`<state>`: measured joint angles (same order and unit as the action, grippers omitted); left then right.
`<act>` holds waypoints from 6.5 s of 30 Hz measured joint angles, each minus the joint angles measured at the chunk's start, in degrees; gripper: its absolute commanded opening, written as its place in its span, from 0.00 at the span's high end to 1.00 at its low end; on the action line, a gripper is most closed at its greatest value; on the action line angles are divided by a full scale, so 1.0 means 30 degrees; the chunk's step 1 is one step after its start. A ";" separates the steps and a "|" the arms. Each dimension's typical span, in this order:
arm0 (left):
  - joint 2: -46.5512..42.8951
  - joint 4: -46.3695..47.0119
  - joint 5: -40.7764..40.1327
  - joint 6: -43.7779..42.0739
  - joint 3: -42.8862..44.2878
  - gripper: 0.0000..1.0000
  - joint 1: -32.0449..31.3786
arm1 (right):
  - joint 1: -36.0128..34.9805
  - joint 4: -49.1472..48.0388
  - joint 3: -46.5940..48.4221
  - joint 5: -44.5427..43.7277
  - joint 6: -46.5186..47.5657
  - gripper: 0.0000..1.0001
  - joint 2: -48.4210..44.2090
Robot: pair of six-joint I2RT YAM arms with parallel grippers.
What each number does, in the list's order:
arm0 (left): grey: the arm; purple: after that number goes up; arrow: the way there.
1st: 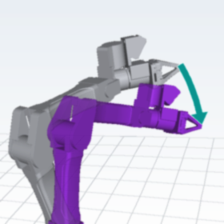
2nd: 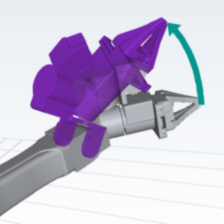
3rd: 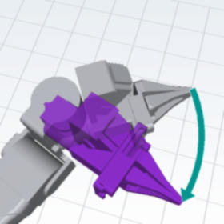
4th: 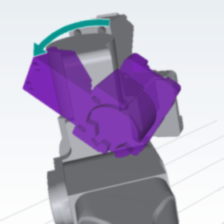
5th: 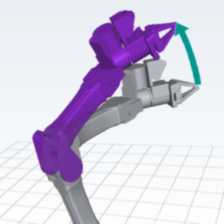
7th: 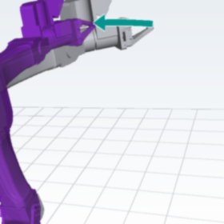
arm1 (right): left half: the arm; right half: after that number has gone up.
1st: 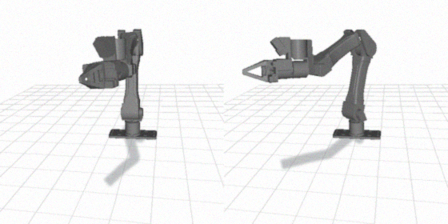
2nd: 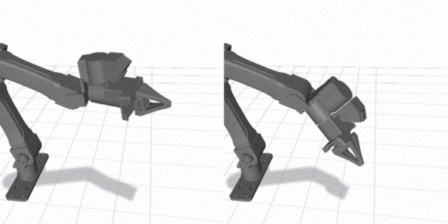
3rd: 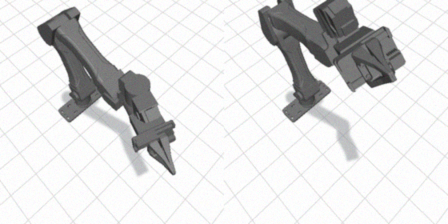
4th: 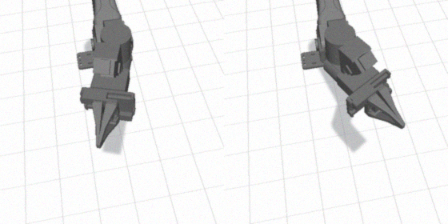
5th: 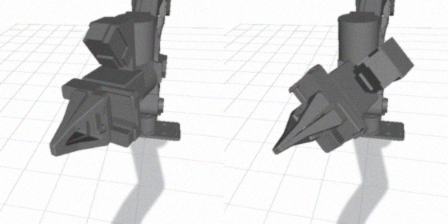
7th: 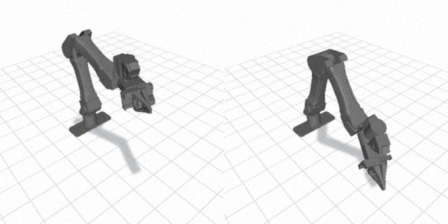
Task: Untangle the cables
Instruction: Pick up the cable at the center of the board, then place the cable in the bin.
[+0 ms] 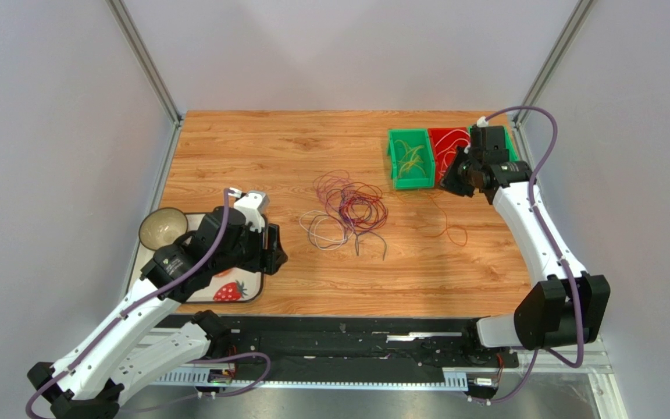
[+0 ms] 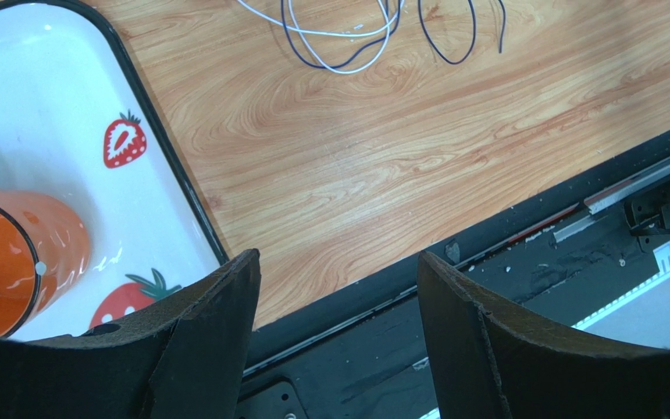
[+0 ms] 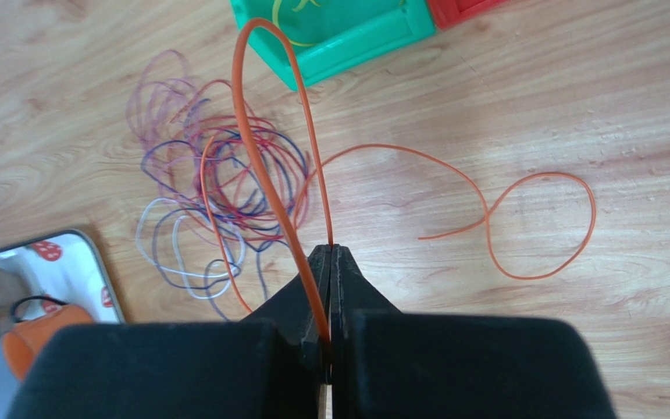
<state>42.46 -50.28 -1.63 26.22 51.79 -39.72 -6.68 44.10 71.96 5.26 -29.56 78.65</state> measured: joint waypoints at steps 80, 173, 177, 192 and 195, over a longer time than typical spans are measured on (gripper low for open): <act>0.0321 -0.0029 -0.1137 0.0168 0.0000 0.27 0.0000 | 0.2441 -0.3927 1.5059 0.6127 -0.2215 1.00 1.1285; 0.0925 -0.0051 -0.1370 0.0226 0.0000 0.28 0.0000 | -0.2492 0.0721 1.4345 -2.0815 -0.1552 1.00 1.5701; 0.0940 -0.0058 -0.1428 0.0226 0.0000 0.28 0.0000 | -0.2812 0.0699 1.4353 -2.0866 -0.1719 1.00 1.5708; 0.0940 -0.0073 -0.1494 0.0226 0.0000 0.28 0.0000 | -0.4954 -0.1180 1.2837 -1.8688 -0.1195 1.00 1.6043; 0.0940 -0.0073 -0.1494 0.0226 0.0000 0.28 0.0000 | -0.4838 -0.1690 1.2866 -1.8149 -0.0984 1.00 1.6371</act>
<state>45.28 -50.50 -6.11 26.89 51.79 -39.72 -21.19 39.03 110.56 -49.19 -32.51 127.76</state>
